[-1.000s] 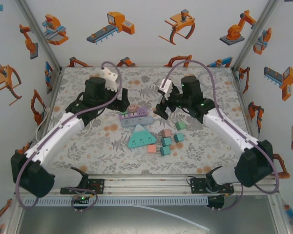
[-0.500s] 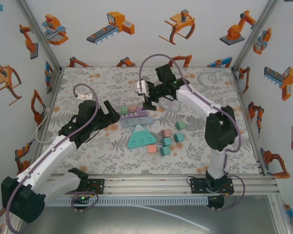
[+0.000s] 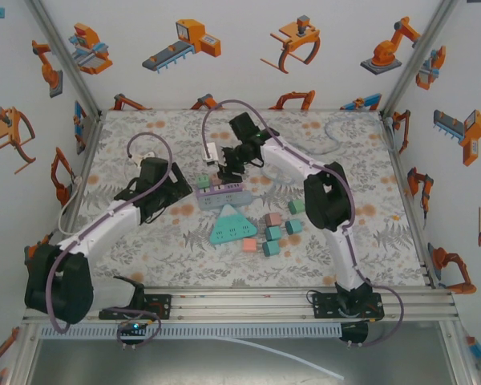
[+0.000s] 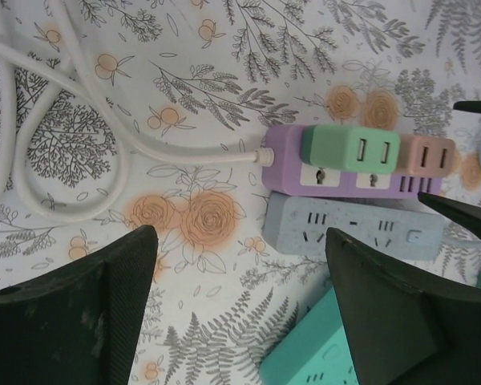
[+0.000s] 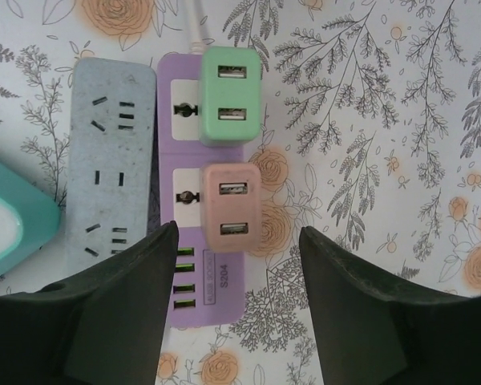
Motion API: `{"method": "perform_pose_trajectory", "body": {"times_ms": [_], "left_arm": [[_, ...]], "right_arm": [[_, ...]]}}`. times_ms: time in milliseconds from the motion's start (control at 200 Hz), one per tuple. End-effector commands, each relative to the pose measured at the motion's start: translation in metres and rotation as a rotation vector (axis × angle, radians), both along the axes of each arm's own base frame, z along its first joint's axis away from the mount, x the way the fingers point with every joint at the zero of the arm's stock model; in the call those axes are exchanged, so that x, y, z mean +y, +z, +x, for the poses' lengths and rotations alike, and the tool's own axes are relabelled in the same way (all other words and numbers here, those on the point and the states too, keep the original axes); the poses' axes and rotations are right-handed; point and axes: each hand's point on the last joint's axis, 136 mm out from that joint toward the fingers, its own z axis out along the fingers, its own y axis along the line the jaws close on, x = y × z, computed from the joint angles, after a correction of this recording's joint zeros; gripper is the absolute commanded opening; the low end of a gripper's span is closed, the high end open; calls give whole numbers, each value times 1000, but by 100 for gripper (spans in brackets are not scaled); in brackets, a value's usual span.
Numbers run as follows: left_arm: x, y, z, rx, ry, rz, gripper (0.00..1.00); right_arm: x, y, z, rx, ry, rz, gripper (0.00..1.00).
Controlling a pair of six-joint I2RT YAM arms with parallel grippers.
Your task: Pull the plug off the socket
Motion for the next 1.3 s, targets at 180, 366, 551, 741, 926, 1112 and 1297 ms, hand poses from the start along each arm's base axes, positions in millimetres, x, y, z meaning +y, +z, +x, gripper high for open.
{"method": "perform_pose_trajectory", "body": {"times_ms": [180, 366, 551, 741, 926, 1112, 1297], "left_arm": [[-19, -12, 36, -18, -36, -13, 64], [-26, -22, 51, -1, -51, 8, 59], [-33, -40, 58, 35, -83, 26, 53], [-36, -54, 55, 72, -97, 37, 50], [-39, -67, 49, 114, -119, 36, 49], [-46, -83, 38, 158, -175, 27, 49], [-39, -95, 25, 213, -192, 88, 49]], "right_arm": [[12, -2, -5, 30, 5, -1, 42], [13, -8, -10, 45, 12, -9, 37], [15, -9, -12, 50, 22, -3, 35], [16, -11, -16, 59, 29, -4, 33], [19, -13, -17, 58, 32, -10, 30], [23, -9, -18, 64, 32, 1, 22], [31, 19, -13, 93, 0, 60, 13]]}}
